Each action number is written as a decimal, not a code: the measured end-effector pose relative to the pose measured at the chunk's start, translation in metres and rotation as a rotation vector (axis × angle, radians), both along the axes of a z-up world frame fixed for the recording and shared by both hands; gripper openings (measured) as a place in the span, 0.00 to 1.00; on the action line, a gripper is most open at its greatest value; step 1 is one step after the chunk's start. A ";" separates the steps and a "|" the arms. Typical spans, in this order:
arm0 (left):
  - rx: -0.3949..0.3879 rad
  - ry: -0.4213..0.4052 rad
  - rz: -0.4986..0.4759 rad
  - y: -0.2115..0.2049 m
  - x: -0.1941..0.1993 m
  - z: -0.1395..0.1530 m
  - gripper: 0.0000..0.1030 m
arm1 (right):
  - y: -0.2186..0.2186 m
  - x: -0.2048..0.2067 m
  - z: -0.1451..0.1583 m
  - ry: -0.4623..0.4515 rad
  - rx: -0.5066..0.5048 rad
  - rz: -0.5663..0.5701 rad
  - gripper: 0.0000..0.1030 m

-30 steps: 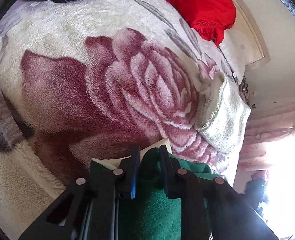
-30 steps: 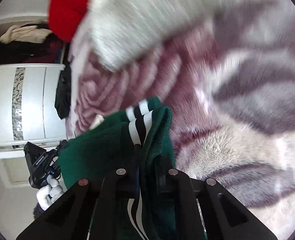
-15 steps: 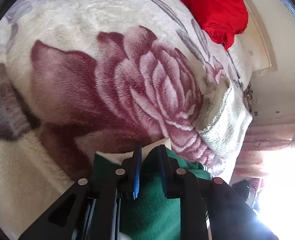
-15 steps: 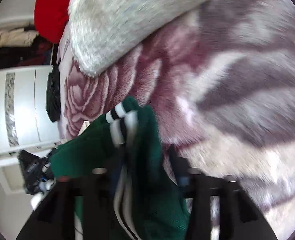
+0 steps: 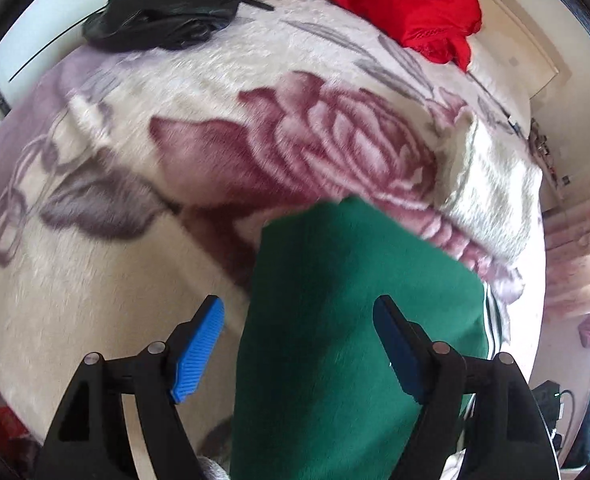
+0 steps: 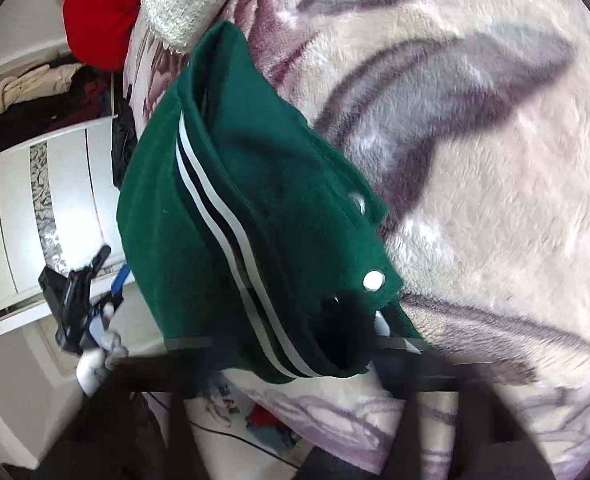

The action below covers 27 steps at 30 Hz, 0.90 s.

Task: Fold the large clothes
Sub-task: 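Lift the folded jacket bundle with both grippers and turn it over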

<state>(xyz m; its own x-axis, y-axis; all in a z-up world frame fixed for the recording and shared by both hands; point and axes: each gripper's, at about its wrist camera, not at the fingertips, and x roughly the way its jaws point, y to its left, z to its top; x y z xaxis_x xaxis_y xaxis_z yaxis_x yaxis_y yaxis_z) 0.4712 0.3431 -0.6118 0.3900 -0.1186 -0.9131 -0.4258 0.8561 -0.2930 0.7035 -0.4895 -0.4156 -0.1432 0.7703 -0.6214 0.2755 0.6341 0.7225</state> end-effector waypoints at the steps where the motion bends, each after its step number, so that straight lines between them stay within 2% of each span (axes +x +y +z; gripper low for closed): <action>1: 0.002 0.016 0.007 -0.001 -0.008 -0.003 0.73 | 0.001 -0.005 0.004 -0.005 -0.009 -0.031 0.03; 4: -0.030 0.040 0.025 -0.002 -0.025 -0.009 0.73 | -0.011 -0.015 0.024 -0.066 -0.085 -0.089 0.02; 6: -0.031 0.058 0.021 -0.004 -0.034 -0.014 0.73 | -0.025 -0.022 0.010 -0.022 -0.157 -0.109 0.02; 8: -0.042 0.066 0.018 -0.004 -0.041 -0.017 0.73 | -0.019 -0.031 -0.013 0.039 -0.166 -0.075 0.02; 11: -0.045 0.062 0.016 -0.003 -0.047 -0.016 0.73 | -0.003 -0.022 -0.017 0.047 -0.159 0.010 0.05; 13: -0.073 0.044 0.011 0.001 -0.049 -0.015 0.73 | -0.003 -0.013 -0.009 0.046 -0.143 0.053 0.19; 15: -0.107 0.029 -0.003 0.003 -0.050 -0.016 0.73 | -0.009 -0.004 0.001 -0.003 -0.160 0.073 0.83; 16: -0.124 0.020 -0.013 0.004 -0.051 -0.018 0.73 | -0.013 0.003 0.006 -0.046 -0.151 0.064 0.94; 17: -0.144 0.009 -0.026 0.005 -0.050 -0.020 0.73 | -0.014 0.009 0.006 -0.073 -0.110 0.051 0.99; 22: -0.303 0.000 -0.078 0.007 -0.038 -0.049 0.73 | 0.010 0.046 -0.034 -0.065 0.096 0.080 0.99; 24: -0.376 -0.016 -0.091 0.008 -0.031 -0.059 0.73 | 0.023 0.060 -0.054 -0.037 0.131 0.120 1.00; 27: -0.384 -0.029 -0.127 0.008 -0.020 -0.066 0.74 | 0.045 0.063 -0.066 -0.035 0.213 0.200 1.00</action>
